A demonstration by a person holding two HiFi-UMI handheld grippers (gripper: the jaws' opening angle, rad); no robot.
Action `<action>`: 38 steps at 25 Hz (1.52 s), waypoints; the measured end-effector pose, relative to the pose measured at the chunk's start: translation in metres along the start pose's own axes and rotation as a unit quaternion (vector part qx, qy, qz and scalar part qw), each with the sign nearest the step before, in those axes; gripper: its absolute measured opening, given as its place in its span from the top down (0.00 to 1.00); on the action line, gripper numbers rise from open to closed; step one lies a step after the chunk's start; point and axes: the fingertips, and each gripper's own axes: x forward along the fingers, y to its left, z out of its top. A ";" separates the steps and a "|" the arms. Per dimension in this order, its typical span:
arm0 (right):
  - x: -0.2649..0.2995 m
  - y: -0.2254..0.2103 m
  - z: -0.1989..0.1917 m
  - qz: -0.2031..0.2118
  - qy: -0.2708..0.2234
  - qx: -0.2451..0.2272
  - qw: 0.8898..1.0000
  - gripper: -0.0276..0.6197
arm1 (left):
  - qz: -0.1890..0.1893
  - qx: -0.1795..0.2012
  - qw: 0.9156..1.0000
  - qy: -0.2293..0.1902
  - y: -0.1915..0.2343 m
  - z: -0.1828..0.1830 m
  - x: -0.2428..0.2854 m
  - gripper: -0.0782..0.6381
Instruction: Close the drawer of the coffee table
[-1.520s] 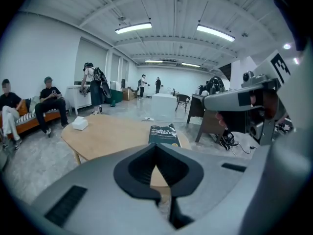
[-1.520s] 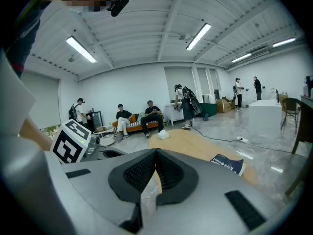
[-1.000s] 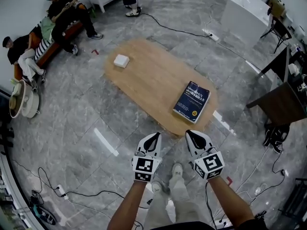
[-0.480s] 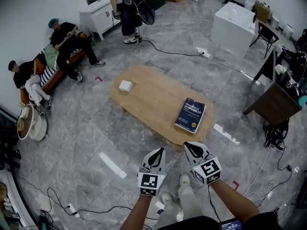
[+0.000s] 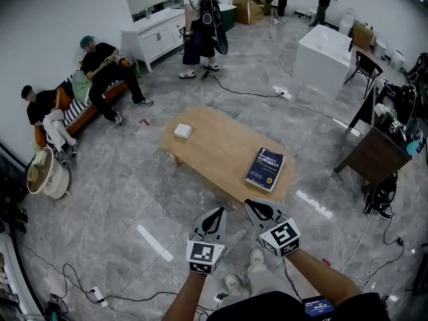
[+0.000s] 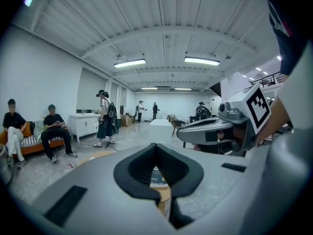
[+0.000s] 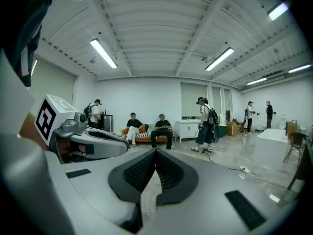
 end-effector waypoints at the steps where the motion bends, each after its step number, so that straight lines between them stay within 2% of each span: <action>1: -0.002 0.004 0.005 -0.002 -0.005 -0.001 1.000 0.94 | 0.001 0.002 1.000 -0.004 0.000 0.003 -0.006 0.89; 11: -0.040 0.046 0.034 0.001 -0.038 -0.016 0.999 0.94 | -0.015 0.022 0.999 -0.043 -0.027 0.026 -0.049 0.89; 18: -0.064 0.070 0.040 -0.010 -0.048 -0.013 0.999 0.94 | -0.023 0.019 0.998 -0.061 -0.037 0.036 -0.078 0.89; 27: -0.090 0.080 0.046 -0.010 -0.053 -0.015 0.998 0.94 | -0.031 0.029 0.996 -0.080 -0.059 0.052 -0.096 0.89; 38: -0.139 0.075 0.070 -0.022 -0.079 -0.012 0.997 0.94 | -0.036 0.022 0.994 -0.099 -0.098 0.072 -0.100 0.89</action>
